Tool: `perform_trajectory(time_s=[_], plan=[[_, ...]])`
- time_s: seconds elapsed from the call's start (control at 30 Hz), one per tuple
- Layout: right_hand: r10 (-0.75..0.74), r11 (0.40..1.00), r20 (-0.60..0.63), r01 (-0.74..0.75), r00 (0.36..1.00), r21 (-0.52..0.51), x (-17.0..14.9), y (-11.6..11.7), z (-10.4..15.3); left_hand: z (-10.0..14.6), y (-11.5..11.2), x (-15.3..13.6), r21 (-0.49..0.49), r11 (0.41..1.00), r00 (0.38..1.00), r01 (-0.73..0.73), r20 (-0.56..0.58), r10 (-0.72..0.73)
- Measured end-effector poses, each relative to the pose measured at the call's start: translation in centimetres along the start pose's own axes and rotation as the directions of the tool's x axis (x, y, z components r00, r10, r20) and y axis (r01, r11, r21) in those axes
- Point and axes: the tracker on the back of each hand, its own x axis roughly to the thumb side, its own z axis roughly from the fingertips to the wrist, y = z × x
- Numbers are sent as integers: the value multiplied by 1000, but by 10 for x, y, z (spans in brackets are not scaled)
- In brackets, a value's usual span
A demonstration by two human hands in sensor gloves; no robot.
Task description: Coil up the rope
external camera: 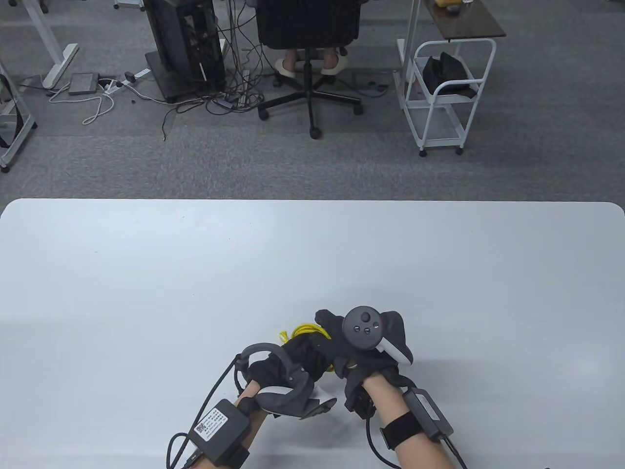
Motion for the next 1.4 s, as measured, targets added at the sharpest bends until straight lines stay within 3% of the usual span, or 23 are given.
perform_trajectory(time_s=[0.33, 0.6, 0.9, 1.13, 1.27, 1.4], plan=[[-8, 999, -6, 8, 1000, -47, -4, -5, -2, -1, 3, 3, 34, 998, 998, 61, 21, -62], [-197, 975, -59, 189, 979, -114, -22, -12, -1, -4, 6, 0, 33, 995, 995, 98, -31, -97], [-355, 933, -147, 341, 923, -114, -41, -9, -3, -1, 4, -5, 36, 997, 997, 67, -37, -66], [-307, 948, -179, 284, 935, -141, -45, -11, -2, -2, 3, -3, 29, 996, 996, 81, -37, -80], [-184, 969, -282, 125, 942, -215, -63, -15, 3, 5, 7, -9, 80, 995, 998, 52, -37, -49], [-178, 978, -367, 123, 913, -169, -84, -19, 7, 9, -1, -26, 41, 999, 991, -2, -133, 7]])
